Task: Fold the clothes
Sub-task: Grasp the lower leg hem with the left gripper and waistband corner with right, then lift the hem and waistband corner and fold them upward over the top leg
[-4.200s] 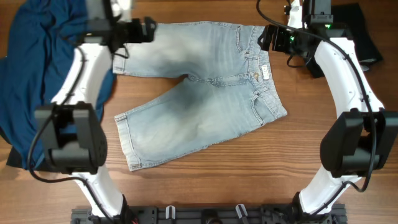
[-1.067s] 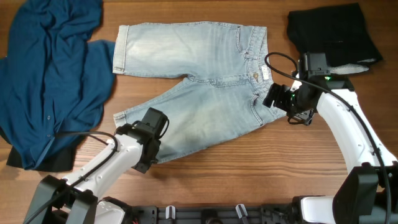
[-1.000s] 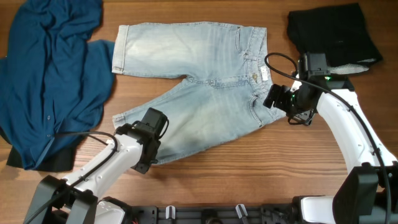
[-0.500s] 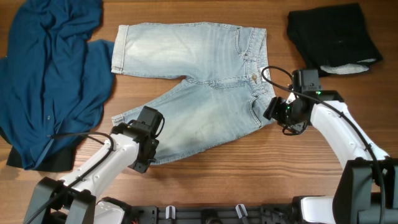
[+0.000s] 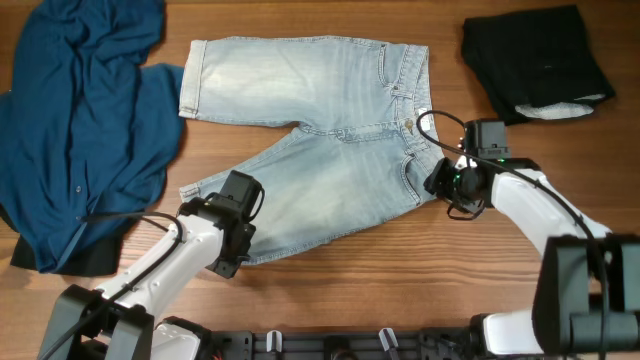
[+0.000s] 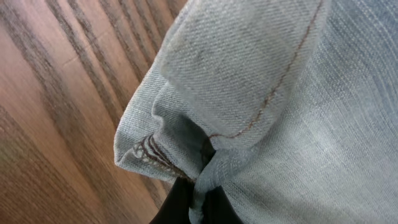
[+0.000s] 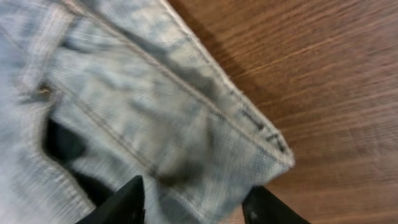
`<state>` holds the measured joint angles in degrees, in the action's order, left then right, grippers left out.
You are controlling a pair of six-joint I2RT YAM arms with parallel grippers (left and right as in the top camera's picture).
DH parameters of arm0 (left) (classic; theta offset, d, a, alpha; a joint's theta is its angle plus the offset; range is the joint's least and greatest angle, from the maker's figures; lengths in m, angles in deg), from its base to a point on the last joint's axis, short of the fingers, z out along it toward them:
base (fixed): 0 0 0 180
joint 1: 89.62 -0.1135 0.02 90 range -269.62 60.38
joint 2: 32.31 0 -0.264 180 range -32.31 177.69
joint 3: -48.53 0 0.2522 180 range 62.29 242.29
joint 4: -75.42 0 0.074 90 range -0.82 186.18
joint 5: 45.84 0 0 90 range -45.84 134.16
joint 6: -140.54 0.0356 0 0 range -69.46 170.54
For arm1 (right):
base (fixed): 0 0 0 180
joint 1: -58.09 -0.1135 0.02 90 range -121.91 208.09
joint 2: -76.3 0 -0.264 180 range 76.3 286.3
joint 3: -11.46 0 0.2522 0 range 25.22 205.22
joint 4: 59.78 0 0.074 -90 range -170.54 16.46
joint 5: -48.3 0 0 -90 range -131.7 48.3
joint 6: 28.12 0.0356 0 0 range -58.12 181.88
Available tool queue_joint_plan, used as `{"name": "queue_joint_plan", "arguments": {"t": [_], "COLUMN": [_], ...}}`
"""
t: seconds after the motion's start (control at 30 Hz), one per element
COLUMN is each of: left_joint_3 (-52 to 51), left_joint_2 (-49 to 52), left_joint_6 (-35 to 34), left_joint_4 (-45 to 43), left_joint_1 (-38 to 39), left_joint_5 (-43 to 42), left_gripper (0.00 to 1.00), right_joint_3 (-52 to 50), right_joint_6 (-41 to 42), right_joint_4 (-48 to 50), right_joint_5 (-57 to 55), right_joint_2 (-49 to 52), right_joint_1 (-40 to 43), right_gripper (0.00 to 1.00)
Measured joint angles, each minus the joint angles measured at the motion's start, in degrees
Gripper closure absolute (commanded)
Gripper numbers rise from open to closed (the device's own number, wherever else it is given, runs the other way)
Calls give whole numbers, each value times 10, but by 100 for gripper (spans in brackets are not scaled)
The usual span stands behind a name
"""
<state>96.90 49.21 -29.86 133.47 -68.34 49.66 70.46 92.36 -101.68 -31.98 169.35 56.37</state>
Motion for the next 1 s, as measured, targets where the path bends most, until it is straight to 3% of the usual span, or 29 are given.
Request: {"name": "queue_joint_plan", "arguments": {"t": [0.07,0.1,0.4,0.6,0.77,1.0], "left_joint_3": [1,2,23,122,225,262], "left_joint_2": [0,0,10,10,-45,-156], "left_joint_6": [19,27,133,243,326,374], "left_joint_4": [0,1,4,74,93,100], "left_joint_1": [-8,-12,-66,-91,-91,-91], "left_joint_5": [-8,-11,-51,-49,-50,-49], "left_gripper": [96,96,96,96,96,96], "right_joint_3": [3,5,12,19,76,125], "right_joint_6": [5,3,19,-10,-47,-68], "right_joint_4": [9,10,2,-130,-239,-340], "right_joint_5": [-1,-1,12,26,28,35], "right_joint_2": [6,11,18,-48,-135,-220], "right_joint_1": [0,0,5,36,56,59], "right_gripper": [89,96,96,96,96,96]}}
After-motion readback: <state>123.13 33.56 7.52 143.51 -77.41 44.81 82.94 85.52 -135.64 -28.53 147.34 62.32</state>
